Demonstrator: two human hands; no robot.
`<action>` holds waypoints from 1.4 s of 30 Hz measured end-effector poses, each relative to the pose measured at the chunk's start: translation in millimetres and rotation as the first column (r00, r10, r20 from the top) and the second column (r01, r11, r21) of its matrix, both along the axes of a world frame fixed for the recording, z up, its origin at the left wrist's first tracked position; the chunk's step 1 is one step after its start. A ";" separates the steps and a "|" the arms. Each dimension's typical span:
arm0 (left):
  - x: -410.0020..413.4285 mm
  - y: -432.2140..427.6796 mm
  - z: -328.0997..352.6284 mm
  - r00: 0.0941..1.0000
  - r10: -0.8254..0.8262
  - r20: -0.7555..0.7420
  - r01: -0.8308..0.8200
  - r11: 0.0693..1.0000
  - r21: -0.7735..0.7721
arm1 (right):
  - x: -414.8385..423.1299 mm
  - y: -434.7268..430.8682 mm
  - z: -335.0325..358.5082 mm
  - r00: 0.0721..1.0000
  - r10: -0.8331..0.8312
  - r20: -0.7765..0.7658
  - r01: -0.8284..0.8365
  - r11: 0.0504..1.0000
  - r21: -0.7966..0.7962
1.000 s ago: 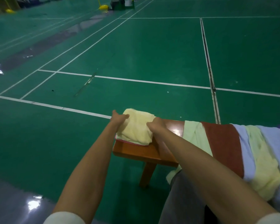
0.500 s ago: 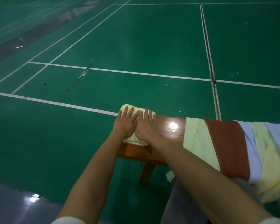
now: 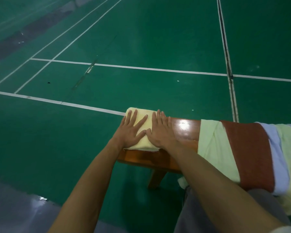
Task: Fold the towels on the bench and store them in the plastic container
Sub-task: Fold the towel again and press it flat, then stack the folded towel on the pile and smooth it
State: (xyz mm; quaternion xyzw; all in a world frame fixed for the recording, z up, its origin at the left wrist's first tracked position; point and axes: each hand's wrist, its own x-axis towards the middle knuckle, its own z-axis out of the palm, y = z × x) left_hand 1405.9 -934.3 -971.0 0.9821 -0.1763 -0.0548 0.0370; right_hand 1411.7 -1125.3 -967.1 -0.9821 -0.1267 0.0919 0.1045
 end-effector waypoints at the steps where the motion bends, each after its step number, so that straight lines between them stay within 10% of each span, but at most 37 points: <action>1: 0.4 0.3 0.5 1.000 -0.006 -0.008 0.006 1.000 0.013 | -0.6 0.2 1.4 1.000 0.003 -0.015 -0.003 1.000 -0.017; 5: 14.7 -2.9 22.8 0.993 -0.040 -0.108 0.053 0.992 0.115 | 3.4 15.1 24.7 0.998 -0.028 -0.051 0.019 0.985 -0.171; 19: 2.5 -20.5 -0.8 0.981 0.193 0.017 -0.193 0.981 -0.025 | -22.9 23.2 -9.7 0.992 -0.062 0.109 0.061 0.998 0.020; 31: 13.8 -37.7 35.0 0.974 0.198 -0.111 -0.168 0.958 0.234 | -4.0 -17.3 31.5 0.975 0.143 -0.172 -0.162 0.981 -0.105; 42: -7.6 -154.0 85.8 0.997 0.081 0.012 -0.080 0.996 -0.030 | -28.7 -94.7 106.3 0.993 0.020 -0.114 -0.024 0.999 -0.035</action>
